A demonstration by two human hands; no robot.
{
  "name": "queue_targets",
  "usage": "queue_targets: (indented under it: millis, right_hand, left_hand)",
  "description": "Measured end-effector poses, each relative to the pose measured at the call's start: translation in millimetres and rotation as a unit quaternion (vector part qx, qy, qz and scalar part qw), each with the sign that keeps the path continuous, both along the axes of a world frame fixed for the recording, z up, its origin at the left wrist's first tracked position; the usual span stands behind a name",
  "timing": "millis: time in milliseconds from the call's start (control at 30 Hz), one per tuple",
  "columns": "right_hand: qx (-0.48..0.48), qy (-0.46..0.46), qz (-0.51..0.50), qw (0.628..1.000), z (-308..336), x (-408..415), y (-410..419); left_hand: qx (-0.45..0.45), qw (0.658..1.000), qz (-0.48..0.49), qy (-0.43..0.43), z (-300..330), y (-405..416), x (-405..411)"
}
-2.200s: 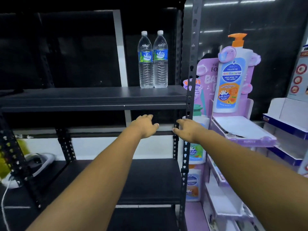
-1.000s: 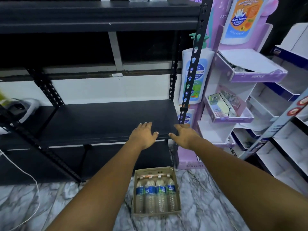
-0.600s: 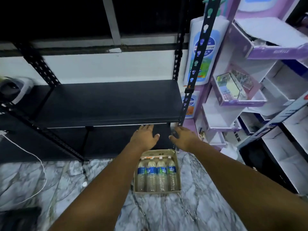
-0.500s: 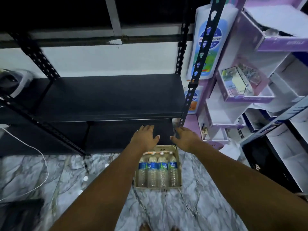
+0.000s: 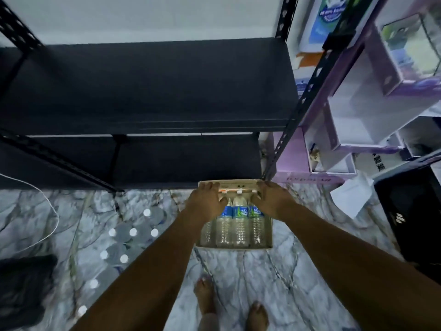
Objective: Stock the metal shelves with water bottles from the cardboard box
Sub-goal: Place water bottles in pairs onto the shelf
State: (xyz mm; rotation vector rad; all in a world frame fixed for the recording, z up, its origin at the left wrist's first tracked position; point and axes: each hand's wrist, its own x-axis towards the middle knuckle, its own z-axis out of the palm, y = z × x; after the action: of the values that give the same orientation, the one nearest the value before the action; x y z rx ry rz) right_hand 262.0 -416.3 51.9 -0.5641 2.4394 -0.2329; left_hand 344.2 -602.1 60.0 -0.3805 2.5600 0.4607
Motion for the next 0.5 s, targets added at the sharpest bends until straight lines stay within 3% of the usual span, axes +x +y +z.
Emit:
queue_targets:
  millis: [500]
  right_hand:
    - [-0.021, -0.016, -0.024, 0.999, -261, -2, -64]
  left_hand:
    - [0.017, 0.999, 0.026, 0.013, -265, -49, -3]
